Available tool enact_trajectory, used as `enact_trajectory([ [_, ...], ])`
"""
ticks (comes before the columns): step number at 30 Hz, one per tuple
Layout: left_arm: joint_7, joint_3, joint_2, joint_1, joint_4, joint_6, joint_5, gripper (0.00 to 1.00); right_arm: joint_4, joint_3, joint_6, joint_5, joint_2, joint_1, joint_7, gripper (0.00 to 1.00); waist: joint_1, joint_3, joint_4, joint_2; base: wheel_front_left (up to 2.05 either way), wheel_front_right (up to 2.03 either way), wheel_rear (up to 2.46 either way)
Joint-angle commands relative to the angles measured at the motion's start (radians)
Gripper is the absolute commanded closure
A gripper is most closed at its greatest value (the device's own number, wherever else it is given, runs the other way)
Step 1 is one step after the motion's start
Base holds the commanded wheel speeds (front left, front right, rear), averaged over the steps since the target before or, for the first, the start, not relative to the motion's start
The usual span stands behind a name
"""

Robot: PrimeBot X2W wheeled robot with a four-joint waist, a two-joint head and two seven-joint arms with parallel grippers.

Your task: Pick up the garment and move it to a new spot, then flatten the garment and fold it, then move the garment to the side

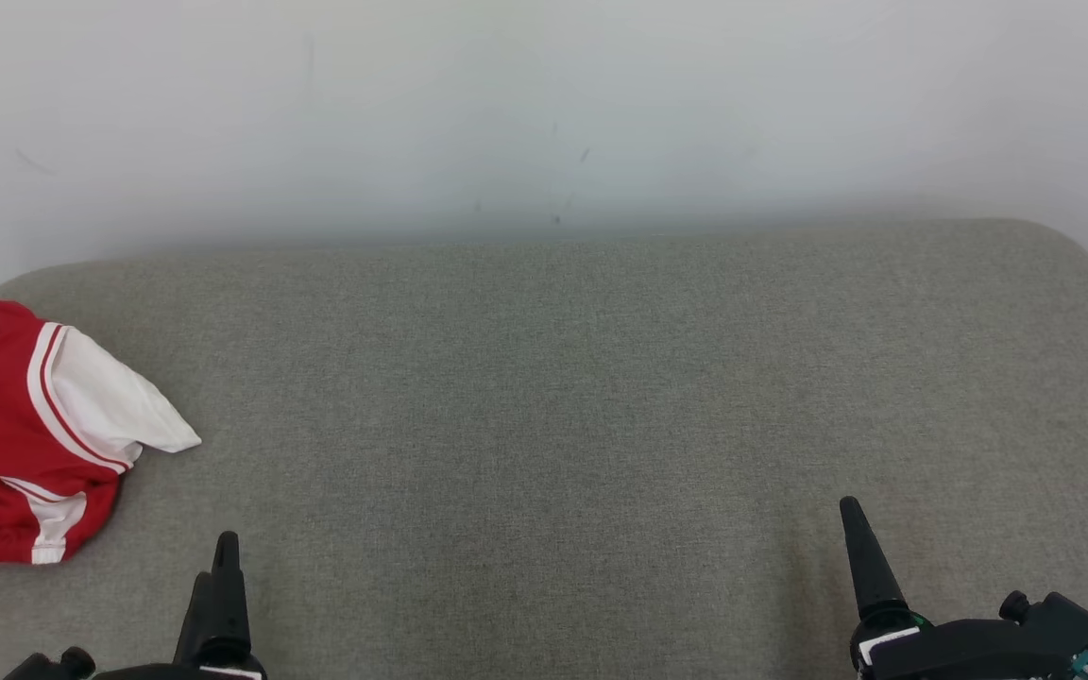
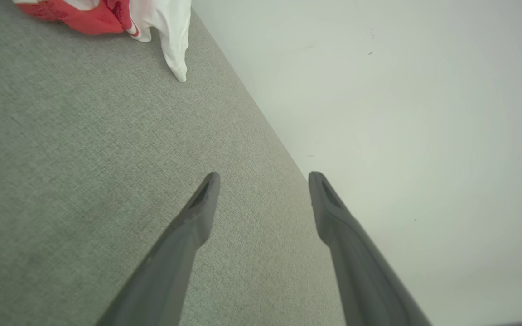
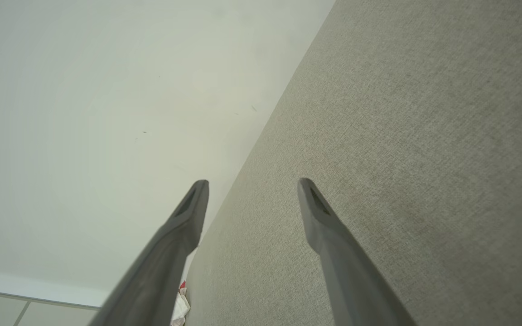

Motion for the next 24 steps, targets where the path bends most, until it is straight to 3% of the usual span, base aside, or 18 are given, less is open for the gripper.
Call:
enact_trajectory([
  [1,-0.009,-0.006,0.006,0.001,-0.019,0.006,0.042,0.00,-0.021,0.005,-0.001,-0.035,-0.001,-0.008,-0.008,0.00,0.0000,0.000,0.000,0.0000,0.00,0.00,0.00],
  [11,-0.045,-0.051,0.010,0.020,-0.033,0.047,0.272,0.00,-0.027,0.029,-0.001,-0.263,-0.001,0.003,-0.044,0.00,0.0000,-0.001,0.002,0.0000,0.00,0.00,0.00],
  [24,-0.083,-0.087,0.022,0.042,-0.041,0.070,0.429,0.00,-0.025,0.055,-0.001,-0.450,-0.001,0.014,-0.083,0.00,0.0000,-0.002,0.007,0.0000,0.00,0.00,0.00],
])
